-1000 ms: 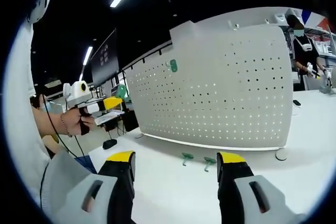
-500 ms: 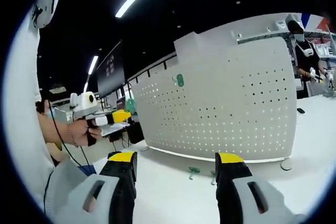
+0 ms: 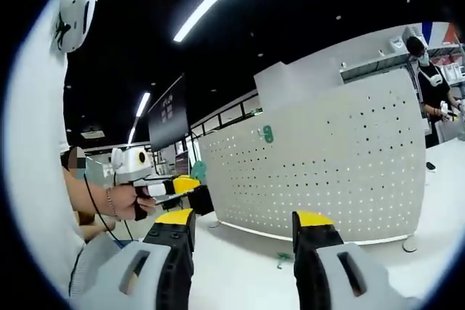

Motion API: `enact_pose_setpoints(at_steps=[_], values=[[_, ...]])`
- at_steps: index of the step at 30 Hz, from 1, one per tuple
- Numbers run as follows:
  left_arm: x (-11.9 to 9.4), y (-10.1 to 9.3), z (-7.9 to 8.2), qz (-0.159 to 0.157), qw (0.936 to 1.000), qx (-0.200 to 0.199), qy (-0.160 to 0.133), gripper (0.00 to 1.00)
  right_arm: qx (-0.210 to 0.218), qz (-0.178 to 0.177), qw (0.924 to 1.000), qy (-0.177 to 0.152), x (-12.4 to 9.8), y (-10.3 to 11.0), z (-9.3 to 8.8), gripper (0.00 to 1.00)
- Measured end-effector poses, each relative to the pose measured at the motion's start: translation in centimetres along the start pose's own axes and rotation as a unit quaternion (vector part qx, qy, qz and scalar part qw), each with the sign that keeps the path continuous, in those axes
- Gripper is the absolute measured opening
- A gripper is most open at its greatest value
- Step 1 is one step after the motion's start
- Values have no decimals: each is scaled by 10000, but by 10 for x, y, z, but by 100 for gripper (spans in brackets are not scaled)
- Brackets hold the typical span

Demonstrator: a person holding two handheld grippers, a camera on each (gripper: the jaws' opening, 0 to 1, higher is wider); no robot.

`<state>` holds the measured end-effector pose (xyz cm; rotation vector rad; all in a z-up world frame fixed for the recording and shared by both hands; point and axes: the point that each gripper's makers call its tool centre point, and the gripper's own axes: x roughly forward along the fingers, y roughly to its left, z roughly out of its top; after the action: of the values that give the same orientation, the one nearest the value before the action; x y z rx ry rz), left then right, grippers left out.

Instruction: Insert the hook assembly into the mounting plate slot until the hook locks in place.

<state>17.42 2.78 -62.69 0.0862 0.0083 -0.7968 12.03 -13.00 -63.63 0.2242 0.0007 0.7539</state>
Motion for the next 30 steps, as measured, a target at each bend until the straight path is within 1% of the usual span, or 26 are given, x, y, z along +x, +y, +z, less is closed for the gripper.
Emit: enact_pose_setpoints(at_steps=[7,11,12,19,30], values=[[-1,1,2,50,10000,-6,-22,1,41,182,9998,17,16,8,0,48],[0,0,3,51,10000,3,-21,1,73,304,9995,-25,27,13,2,48],[0,0,3,51,10000,2,-17,1,121,390,9991,-74,30,17,5,48],[0,-1,5,62,10000,18,-21,1,181,575,9982,-82,41,26,4,48],[-1,-2,6,97,9999,38,-22,1,364,760,9963,-188,58,35,8,46]])
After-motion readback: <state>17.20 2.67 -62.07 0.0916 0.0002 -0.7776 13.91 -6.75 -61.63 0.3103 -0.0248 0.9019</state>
